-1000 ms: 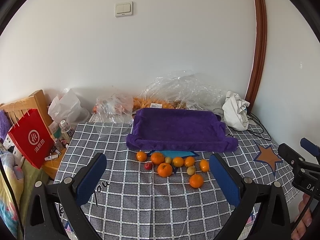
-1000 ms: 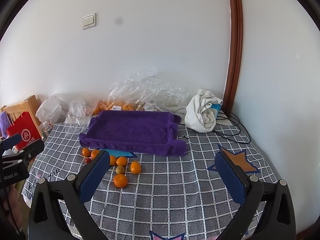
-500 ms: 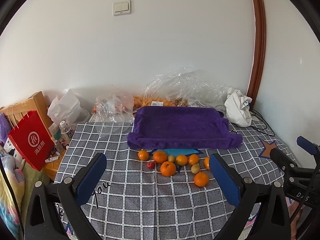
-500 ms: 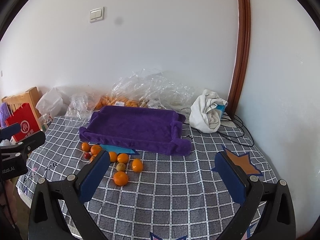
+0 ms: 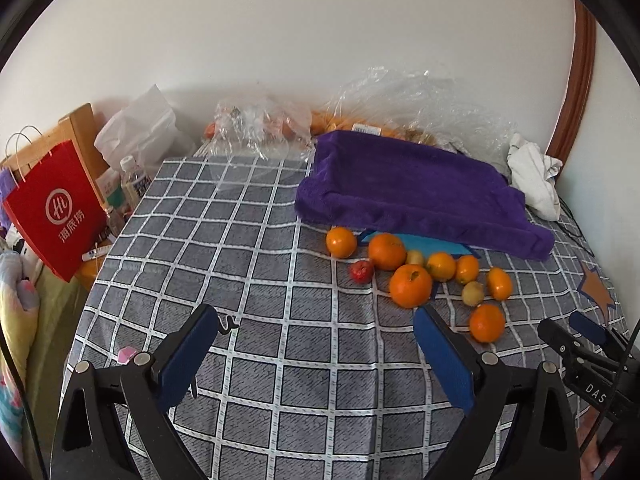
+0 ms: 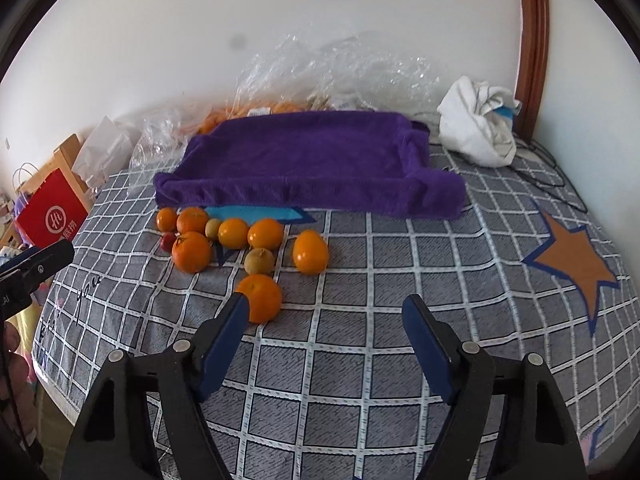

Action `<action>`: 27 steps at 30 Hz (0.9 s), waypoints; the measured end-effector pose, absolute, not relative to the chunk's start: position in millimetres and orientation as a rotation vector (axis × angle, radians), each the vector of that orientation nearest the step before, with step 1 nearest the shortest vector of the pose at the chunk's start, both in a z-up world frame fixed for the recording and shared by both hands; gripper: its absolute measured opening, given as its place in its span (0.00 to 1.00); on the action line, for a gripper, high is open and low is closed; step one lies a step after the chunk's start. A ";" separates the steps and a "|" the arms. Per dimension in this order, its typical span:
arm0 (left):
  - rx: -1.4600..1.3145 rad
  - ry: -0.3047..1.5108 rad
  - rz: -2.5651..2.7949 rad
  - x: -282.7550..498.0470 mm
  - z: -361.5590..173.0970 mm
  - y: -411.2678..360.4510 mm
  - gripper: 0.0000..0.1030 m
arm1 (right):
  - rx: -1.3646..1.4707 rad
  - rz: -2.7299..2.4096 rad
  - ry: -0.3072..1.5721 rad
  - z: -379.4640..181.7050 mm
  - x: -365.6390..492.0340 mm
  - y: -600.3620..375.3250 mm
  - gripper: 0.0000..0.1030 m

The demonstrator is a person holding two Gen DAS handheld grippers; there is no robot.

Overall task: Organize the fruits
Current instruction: 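Grasp a large orange with the right tool while the left tool grasps the small red fruit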

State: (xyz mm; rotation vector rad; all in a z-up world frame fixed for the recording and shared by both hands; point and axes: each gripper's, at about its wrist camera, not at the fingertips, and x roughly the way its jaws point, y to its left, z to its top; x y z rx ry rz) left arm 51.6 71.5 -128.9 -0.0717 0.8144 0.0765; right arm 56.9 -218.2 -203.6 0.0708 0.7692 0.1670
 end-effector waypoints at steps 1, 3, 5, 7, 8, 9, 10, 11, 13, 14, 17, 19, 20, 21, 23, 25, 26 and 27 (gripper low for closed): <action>-0.064 0.823 0.086 55.1 -135.3 73.9 0.96 | 0.089 0.173 0.769 -208.8 58.7 -217.0 0.72; -0.056 0.841 0.100 61.7 -147.5 79.0 0.95 | 0.117 0.225 0.787 -217.2 63.4 -211.9 0.65; -0.063 0.860 0.095 68.3 -157.6 84.0 0.93 | 0.134 0.263 0.793 -223.4 68.9 -204.2 0.63; -0.077 0.881 0.090 73.7 -166.5 88.7 0.93 | 0.113 0.271 0.791 -227.5 73.4 -194.6 0.63; -0.084 0.888 0.083 76.3 -170.3 90.2 0.93 | 0.098 0.280 0.792 -229.2 75.6 -189.4 0.62; -0.091 0.890 0.077 78.6 -173.6 91.4 0.93 | 0.089 0.290 0.797 -231.0 78.3 -185.3 0.62; -0.094 0.888 0.077 80.5 -176.7 92.7 0.92 | 0.080 0.303 0.804 -233.3 81.4 -181.1 0.62; -0.091 0.887 0.084 82.2 -179.4 93.1 0.88 | 0.069 0.315 0.816 -236.2 84.8 -177.2 0.61; -0.083 0.904 0.089 86.5 -184.6 93.3 0.83 | 0.056 0.318 0.836 -241.2 91.5 -171.8 0.45; -0.090 0.916 0.079 87.9 -186.5 93.2 0.83 | 0.047 0.319 0.830 -243.0 92.7 -169.6 0.42; -0.117 0.927 0.053 94.8 -191.8 90.7 0.83 | -0.015 0.312 0.817 -246.9 94.4 -163.1 0.39; -0.126 0.919 0.029 100.6 -194.0 85.6 0.82 | -0.039 0.320 0.805 -246.2 93.0 -163.3 0.39; -0.127 0.924 0.019 104.2 -195.4 82.3 0.82 | -0.038 0.321 0.806 -245.8 91.3 -166.0 0.39; -0.128 0.932 0.011 107.8 -196.6 78.9 0.81 | -0.034 0.321 0.812 -245.3 90.0 -170.2 0.39; -0.129 0.938 -0.016 114.1 -197.4 71.8 0.74 | -0.029 0.319 0.817 -243.7 85.8 -181.8 0.39; -0.120 0.934 -0.034 120.6 -197.1 63.5 0.73 | -0.026 0.295 0.804 -241.7 80.0 -197.3 0.39; -0.114 0.927 -0.045 123.9 -197.0 59.0 0.69 | -0.032 0.271 0.797 -241.3 78.4 -205.3 0.39; -0.106 0.922 -0.053 127.5 -197.2 55.3 0.66 | -0.039 0.242 0.790 -241.2 77.6 -212.9 0.39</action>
